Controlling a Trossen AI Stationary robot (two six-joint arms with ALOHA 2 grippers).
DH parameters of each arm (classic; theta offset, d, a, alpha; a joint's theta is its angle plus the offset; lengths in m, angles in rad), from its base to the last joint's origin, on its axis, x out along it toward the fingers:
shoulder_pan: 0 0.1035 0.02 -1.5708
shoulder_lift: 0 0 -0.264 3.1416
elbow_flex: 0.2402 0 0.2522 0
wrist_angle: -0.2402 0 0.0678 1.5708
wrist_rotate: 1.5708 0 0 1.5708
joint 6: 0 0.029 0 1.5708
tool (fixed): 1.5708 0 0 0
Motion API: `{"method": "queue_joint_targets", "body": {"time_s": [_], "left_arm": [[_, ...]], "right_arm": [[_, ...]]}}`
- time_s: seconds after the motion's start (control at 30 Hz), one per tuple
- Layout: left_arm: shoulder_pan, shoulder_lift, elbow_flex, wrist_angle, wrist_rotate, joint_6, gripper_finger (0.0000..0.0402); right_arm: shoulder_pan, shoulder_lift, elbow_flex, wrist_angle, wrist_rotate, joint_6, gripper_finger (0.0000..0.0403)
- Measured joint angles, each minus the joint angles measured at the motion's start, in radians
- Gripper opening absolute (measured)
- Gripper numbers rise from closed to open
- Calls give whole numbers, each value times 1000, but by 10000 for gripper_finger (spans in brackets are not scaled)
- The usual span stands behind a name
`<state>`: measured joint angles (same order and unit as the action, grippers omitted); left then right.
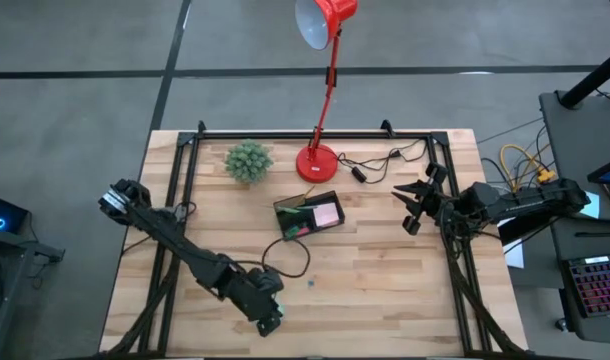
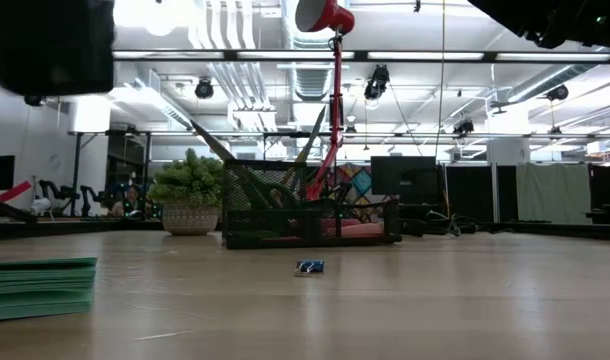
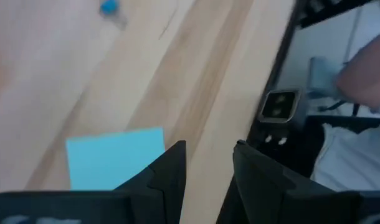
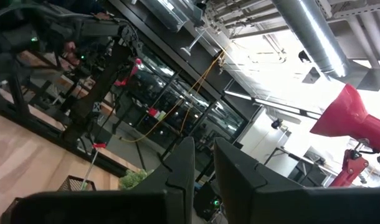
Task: Pick and place office supplies into organizer
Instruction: Put the light blue sticky notes into the black desk organizer
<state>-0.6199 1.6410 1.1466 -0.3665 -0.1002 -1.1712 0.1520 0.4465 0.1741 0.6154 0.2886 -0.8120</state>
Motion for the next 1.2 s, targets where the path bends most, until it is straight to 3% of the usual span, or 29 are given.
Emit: {"method": "queue_joint_targets", "body": {"time_s": [0.2, 0.4, 0.77, 1.2], "left_arm": [[-7, 93, 26, -83, 124, -112, 116], [-7, 210, 160, -242, 217, -193, 116], [-9, 408, 471, -638, 218, -176, 116], [-10, 437, 500, -601, 222, -185, 116]], "right_arm": [[0, 0, 0, -6, 0, 24, 52], [0, 0, 0, -7, 0, 26, 52], [0, 0, 0, -11, 0, 26, 52], [0, 0, 0, -14, 0, 27, 52]]}}
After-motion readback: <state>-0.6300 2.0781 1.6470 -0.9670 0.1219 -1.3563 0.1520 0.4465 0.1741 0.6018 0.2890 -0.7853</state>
